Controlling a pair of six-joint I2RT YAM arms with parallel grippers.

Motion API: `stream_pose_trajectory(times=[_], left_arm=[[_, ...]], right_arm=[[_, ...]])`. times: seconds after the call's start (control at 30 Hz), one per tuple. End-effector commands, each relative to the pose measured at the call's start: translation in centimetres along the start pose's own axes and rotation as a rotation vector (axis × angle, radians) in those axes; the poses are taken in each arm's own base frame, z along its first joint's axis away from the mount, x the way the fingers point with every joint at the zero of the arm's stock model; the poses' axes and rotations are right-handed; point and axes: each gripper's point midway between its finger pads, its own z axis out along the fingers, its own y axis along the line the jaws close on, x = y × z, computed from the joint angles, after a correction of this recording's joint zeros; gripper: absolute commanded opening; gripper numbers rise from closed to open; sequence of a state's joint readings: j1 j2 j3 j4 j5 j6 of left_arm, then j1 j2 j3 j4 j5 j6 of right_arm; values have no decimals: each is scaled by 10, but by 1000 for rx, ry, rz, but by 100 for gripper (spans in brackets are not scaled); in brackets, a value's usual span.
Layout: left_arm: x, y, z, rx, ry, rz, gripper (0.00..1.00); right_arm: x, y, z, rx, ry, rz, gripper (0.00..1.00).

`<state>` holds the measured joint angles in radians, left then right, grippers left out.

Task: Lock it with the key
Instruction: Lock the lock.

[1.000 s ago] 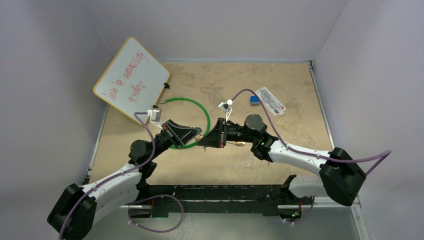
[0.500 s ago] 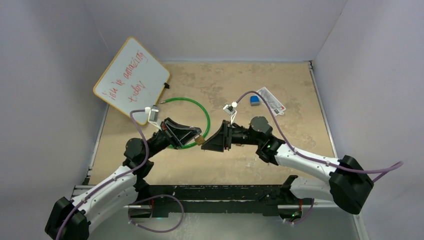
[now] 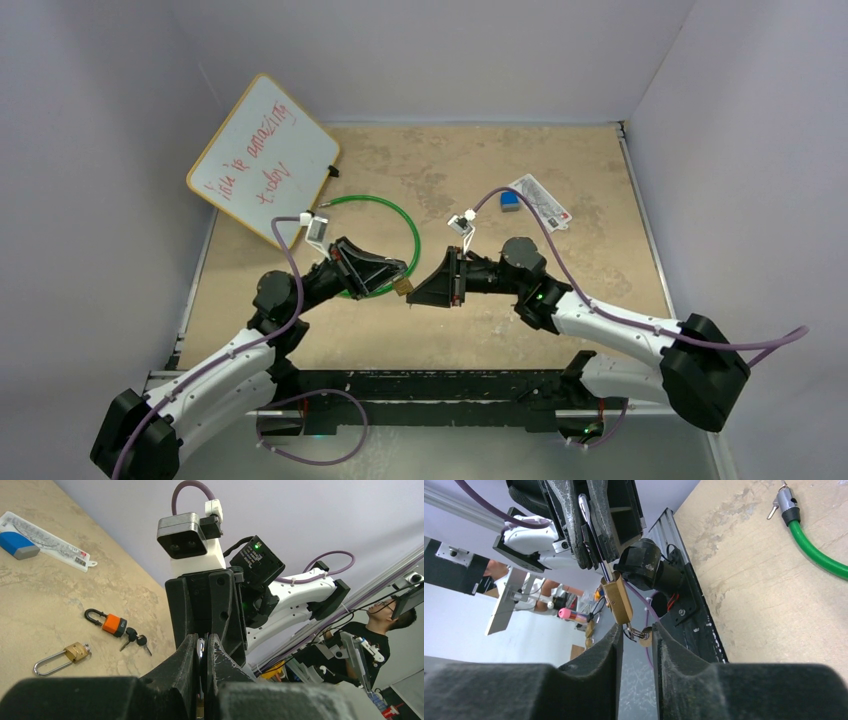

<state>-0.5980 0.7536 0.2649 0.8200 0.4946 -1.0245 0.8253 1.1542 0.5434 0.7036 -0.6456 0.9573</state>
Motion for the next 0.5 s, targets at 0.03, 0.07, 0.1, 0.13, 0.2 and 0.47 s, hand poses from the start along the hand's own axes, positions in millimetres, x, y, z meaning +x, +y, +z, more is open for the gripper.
stream_pose_trajectory(times=[0.03,0.07,0.1,0.13,0.2,0.47], left_arm=[[-15,-21,6,65,-23,62,0],[-16,-22,7,66,-24,65,0],[-16,-22,7,65,-25,64,0],[-16,-21,7,65,-23,63,0],[-15,-21,7,66,-20,65,0],[-14,-20,7,60,-17,65,0]], right_arm=[[-13,10,-2,-11,-52,-54,24],[-13,10,-2,-11,-53,-55,22],[-13,9,-2,-11,-52,-53,22],[-13,9,-1,-12,-53,-51,21],[-14,10,-1,-16,-57,-52,24],[-20,9,2,-3,-75,-56,30]])
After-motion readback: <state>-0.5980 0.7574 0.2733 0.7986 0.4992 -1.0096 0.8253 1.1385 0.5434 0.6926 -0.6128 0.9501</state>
